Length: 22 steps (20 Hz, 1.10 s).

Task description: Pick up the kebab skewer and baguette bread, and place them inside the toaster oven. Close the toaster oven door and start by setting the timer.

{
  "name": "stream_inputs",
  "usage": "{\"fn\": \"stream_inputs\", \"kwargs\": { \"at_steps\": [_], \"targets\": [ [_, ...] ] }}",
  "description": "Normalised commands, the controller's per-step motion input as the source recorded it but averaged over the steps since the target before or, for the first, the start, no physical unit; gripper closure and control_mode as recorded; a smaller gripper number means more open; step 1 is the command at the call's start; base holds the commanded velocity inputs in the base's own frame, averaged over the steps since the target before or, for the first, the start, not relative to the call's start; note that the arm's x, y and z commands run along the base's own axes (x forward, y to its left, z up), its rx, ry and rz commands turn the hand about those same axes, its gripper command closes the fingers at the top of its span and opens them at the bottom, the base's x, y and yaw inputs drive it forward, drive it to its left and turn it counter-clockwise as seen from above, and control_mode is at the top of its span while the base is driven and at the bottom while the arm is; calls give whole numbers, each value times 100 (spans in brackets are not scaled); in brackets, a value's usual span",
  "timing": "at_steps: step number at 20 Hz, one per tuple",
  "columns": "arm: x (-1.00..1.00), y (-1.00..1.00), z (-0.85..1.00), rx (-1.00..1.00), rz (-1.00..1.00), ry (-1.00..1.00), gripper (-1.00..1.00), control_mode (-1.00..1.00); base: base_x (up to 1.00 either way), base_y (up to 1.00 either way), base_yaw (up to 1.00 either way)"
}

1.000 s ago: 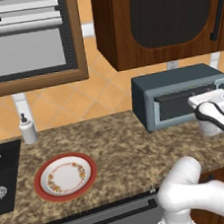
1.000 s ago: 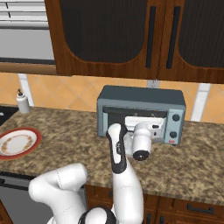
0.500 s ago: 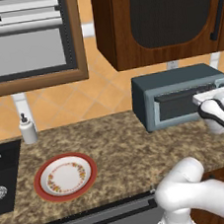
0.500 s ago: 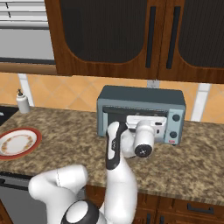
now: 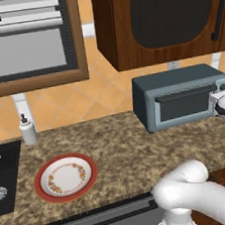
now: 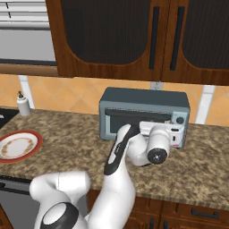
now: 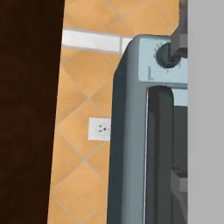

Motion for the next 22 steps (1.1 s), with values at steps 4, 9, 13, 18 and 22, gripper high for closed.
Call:
{"fn": "stream_inputs", "kwargs": {
  "at_steps": [4, 9, 13, 18, 22],
  "targets": [
    [-79, -73, -1, 0, -5, 8, -100, -100, 0, 0, 0],
    [-55, -55, -12, 0, -1, 10, -100, -100, 0, 0, 0],
    [-11, -1, -39, 0, -2, 11, -100, -100, 0, 0, 0],
    [9, 0, -30, 5, -1, 3, -100, -100, 0, 0, 0],
    [40, 0, -18, 7, 0, 0, -100, -100, 0, 0, 0]
  ]
}}
